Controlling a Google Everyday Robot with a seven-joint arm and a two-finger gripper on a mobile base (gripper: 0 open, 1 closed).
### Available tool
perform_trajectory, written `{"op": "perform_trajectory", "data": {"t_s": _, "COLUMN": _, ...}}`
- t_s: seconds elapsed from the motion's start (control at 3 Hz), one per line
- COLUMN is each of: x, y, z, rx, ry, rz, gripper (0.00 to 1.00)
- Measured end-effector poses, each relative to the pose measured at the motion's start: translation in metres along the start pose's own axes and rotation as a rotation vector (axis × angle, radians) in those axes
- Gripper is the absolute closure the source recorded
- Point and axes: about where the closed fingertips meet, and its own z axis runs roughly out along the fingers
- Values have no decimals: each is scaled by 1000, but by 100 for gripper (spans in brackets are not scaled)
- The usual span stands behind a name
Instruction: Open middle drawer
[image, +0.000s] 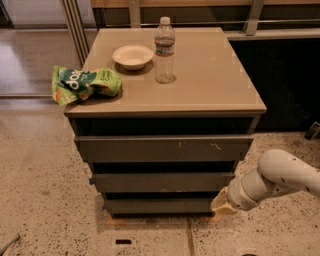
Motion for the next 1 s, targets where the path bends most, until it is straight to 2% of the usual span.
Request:
{"op": "perform_trajectory", "data": {"t_s": 0.33, "x": 13, "y": -1, "z": 18, "rx": 51, "ry": -15, "rz": -59, "gripper": 37}}
{"op": "perform_trajectory", "data": {"t_s": 0.67, "x": 11, "y": -16, "z": 37, "rx": 127, "ry": -79, "rz": -142, "gripper": 14}}
{"op": "perform_trajectory", "data": {"t_s": 1.0, "x": 0, "y": -33, "z": 49, "rx": 176, "ry": -139, "rz": -213, "gripper": 0}}
